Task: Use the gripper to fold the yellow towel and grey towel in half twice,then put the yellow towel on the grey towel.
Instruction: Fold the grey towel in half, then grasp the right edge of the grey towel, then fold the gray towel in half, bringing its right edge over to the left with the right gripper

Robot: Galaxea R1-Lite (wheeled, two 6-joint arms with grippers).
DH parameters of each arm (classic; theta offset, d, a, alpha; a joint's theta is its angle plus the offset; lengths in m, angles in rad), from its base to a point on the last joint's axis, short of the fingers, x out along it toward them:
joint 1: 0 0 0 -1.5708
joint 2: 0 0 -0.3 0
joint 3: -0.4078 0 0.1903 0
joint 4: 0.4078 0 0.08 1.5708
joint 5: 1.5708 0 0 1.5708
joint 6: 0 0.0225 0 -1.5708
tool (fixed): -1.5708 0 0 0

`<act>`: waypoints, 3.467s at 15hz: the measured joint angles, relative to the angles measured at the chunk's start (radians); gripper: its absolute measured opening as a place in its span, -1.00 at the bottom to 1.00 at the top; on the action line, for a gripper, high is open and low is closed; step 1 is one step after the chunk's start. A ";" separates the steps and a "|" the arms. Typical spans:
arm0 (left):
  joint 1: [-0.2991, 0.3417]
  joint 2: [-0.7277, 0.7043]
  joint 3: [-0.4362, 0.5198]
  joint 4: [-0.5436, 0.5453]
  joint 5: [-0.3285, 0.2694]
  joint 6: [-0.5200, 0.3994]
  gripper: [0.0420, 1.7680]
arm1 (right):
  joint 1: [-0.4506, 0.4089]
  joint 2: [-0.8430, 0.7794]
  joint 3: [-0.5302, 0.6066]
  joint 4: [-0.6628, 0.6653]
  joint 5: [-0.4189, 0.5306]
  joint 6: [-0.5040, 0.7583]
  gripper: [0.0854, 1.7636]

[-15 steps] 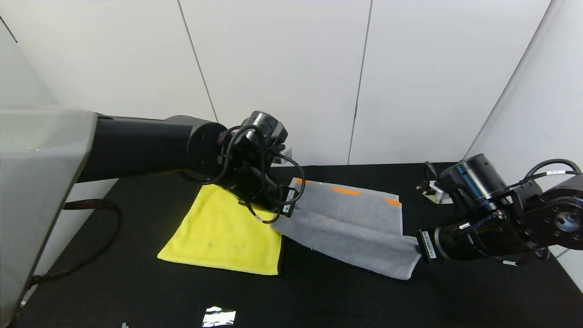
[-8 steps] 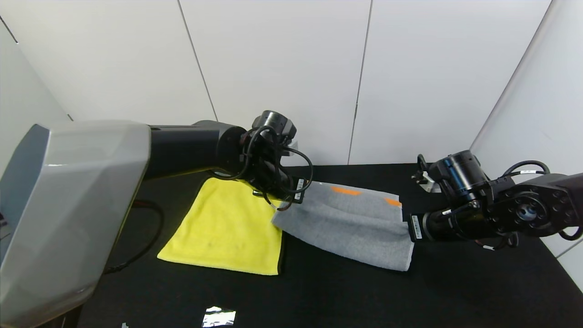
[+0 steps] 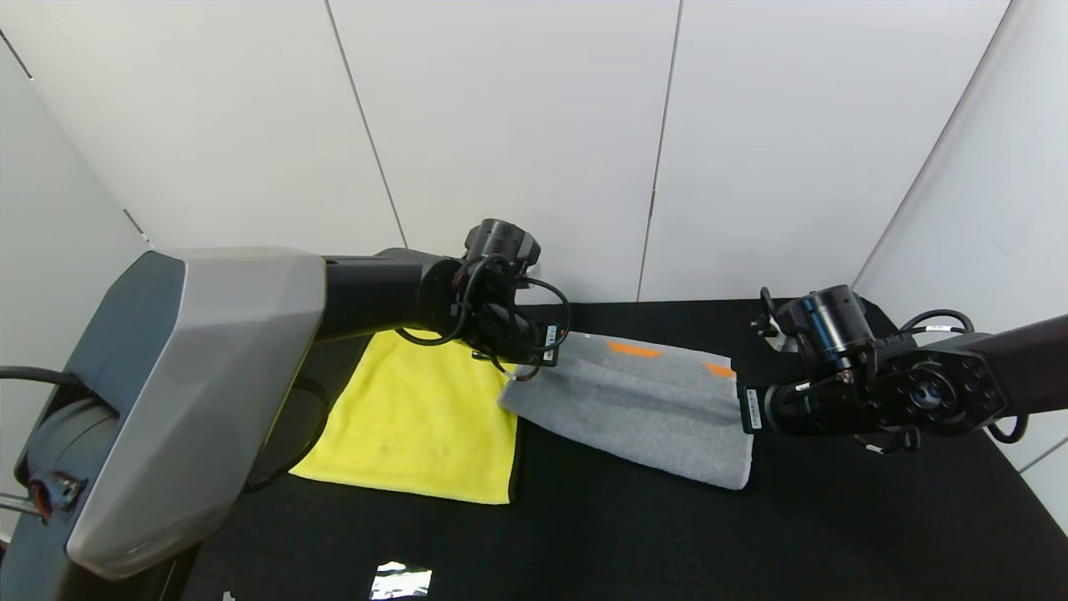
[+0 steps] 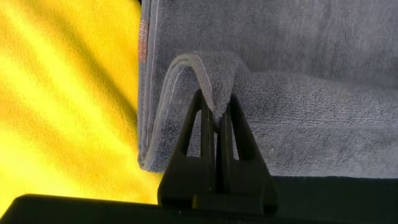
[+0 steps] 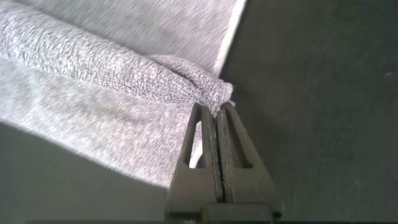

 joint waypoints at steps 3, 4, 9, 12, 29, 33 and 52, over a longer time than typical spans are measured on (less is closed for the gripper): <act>0.002 0.010 0.001 -0.018 -0.001 -0.006 -0.89 | -0.006 0.019 0.007 -0.046 -0.020 0.001 -0.95; 0.003 0.012 0.005 -0.040 -0.005 -0.013 -0.89 | -0.009 0.022 0.009 -0.057 -0.020 0.002 -0.95; 0.004 0.015 0.013 -0.095 -0.013 -0.036 -0.89 | -0.016 0.039 0.012 -0.134 -0.054 0.015 -0.95; 0.004 0.018 0.013 -0.100 -0.005 -0.037 -0.54 | -0.016 0.051 0.014 -0.151 -0.061 0.016 -0.58; 0.034 -0.061 0.106 -0.083 0.004 -0.005 0.77 | 0.005 -0.005 0.020 -0.022 -0.046 0.104 0.76; 0.053 -0.119 0.176 -0.093 0.006 -0.002 0.83 | 0.036 -0.001 -0.009 0.069 -0.046 0.173 0.83; 0.089 -0.198 0.230 -0.101 0.001 -0.001 0.93 | 0.132 0.134 -0.090 0.076 -0.132 0.337 0.92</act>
